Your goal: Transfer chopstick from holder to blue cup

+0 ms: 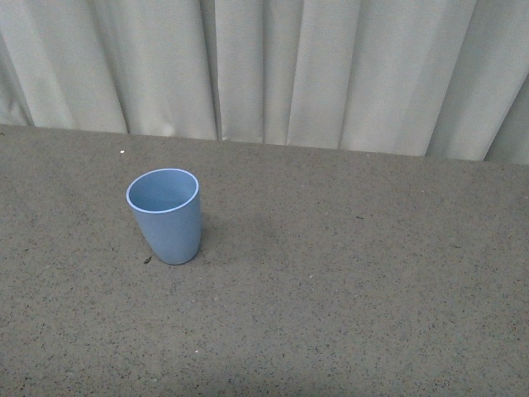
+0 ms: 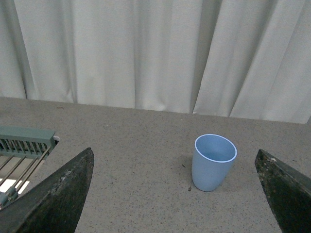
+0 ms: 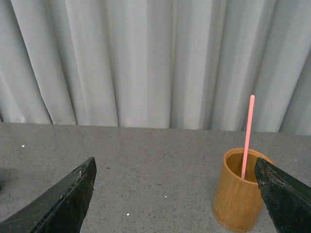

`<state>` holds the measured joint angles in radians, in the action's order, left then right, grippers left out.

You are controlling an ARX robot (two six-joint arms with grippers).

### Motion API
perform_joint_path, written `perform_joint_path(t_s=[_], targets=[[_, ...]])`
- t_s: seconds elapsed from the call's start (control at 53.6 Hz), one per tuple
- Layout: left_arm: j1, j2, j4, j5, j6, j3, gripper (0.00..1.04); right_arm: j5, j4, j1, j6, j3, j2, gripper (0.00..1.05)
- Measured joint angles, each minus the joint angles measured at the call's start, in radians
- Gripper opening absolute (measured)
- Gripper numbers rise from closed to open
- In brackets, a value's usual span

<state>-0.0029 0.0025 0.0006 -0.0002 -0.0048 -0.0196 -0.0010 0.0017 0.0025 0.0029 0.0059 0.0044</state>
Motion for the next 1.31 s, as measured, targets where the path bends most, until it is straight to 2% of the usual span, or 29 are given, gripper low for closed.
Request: perform_joint_path(t_s=[1.305], targets=[[0.0,0.0,0.0,0.0,0.0,0.0,0.98,0.0,0.0,0.0,0.0,0.0,0.0,0.95]])
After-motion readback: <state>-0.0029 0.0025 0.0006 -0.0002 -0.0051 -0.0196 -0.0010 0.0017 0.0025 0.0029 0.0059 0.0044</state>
